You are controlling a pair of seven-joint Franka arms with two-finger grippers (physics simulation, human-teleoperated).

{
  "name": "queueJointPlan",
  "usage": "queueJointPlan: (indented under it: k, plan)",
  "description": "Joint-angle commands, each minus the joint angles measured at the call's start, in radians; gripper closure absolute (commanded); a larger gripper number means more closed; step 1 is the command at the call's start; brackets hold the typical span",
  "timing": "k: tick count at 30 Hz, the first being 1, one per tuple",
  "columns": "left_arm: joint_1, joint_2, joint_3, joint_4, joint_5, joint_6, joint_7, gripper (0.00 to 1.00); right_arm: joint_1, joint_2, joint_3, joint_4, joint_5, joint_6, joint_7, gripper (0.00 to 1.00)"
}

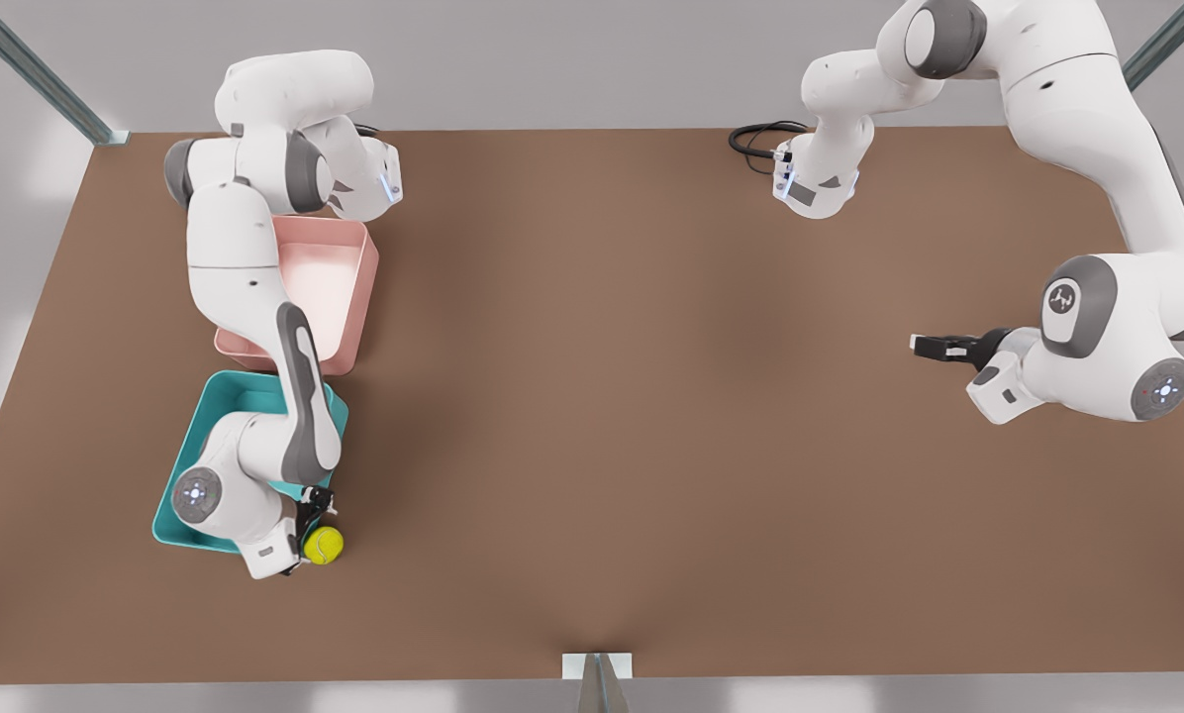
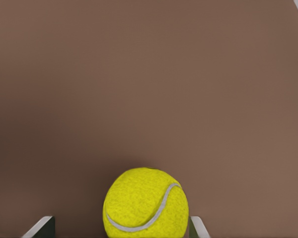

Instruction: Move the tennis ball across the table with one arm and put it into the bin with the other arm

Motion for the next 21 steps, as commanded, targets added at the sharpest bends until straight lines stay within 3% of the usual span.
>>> queueJointPlan:
  k: [1,21]
  plan:
    - [0.000,-0.001,0.000,0.000,0.000,-0.002,-0.012,0.00,0.001,0.001,-0.001,0.002,-0.006,0.003,-0.160,0.00]
    - [0.011,0.013,0.000,0.000,-0.001,-0.002,-0.009,0.00,0.010,0.050,-0.001,0.021,-0.005,0.061,-0.149,0.00]
